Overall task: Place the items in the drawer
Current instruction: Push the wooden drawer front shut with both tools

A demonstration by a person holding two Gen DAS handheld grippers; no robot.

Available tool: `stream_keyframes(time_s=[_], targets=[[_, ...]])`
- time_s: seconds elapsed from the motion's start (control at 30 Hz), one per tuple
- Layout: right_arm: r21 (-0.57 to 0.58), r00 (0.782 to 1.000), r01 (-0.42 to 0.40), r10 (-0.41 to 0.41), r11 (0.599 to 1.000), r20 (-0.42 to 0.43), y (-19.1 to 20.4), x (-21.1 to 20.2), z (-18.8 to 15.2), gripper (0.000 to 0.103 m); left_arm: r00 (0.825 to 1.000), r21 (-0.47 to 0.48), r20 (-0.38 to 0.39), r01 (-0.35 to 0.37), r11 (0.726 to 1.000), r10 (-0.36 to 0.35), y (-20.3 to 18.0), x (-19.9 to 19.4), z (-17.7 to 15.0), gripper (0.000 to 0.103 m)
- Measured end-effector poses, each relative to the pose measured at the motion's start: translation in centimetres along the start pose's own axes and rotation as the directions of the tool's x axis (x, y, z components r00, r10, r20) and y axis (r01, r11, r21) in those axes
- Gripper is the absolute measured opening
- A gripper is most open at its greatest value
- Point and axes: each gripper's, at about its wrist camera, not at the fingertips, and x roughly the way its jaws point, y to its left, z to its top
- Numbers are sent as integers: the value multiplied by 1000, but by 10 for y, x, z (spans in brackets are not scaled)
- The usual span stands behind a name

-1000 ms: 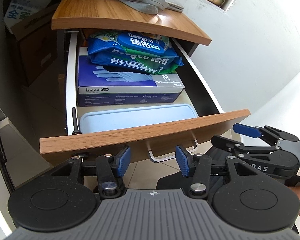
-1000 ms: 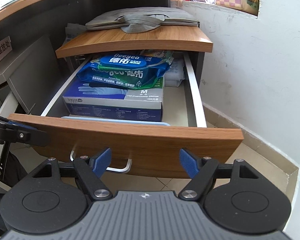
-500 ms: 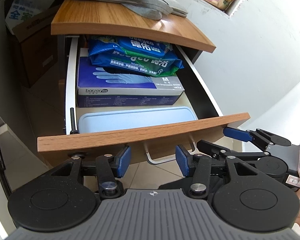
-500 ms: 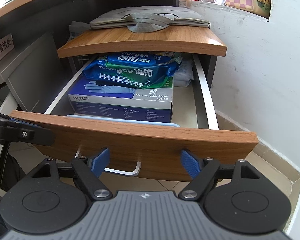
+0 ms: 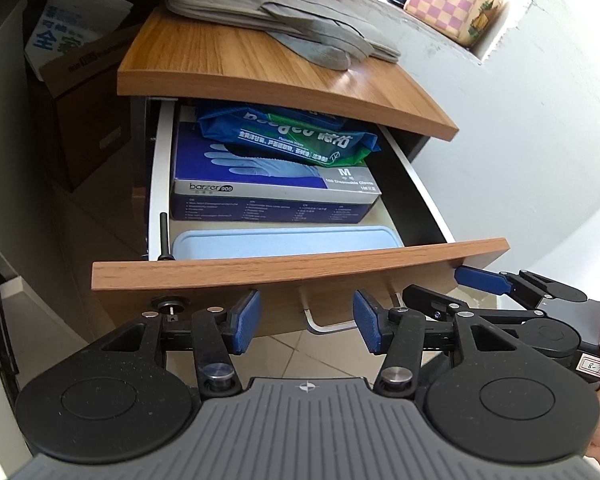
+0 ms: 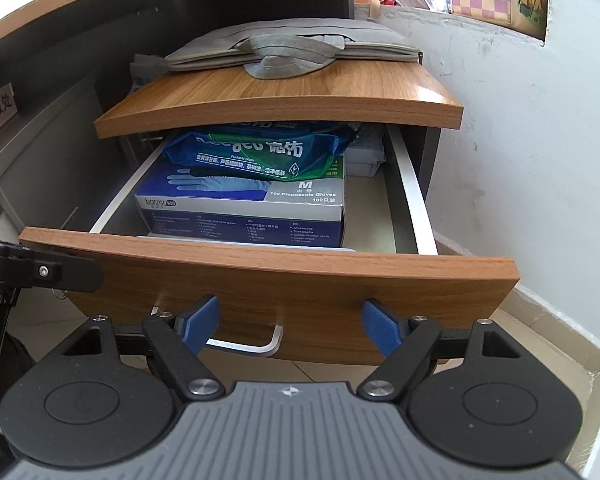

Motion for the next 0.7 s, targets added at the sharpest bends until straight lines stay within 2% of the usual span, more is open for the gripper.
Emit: stream_keyframes(time_s=[0.4, 0.7], targets=[[8, 1000, -2, 2, 1000, 29, -6, -2, -9, 84, 1000, -50, 28, -11, 999, 13, -2, 12, -10, 54], [-5, 999, 0, 0, 1000, 49, -4, -2, -13, 84, 996, -55, 54, -64, 996, 67, 2, 7, -16, 54]])
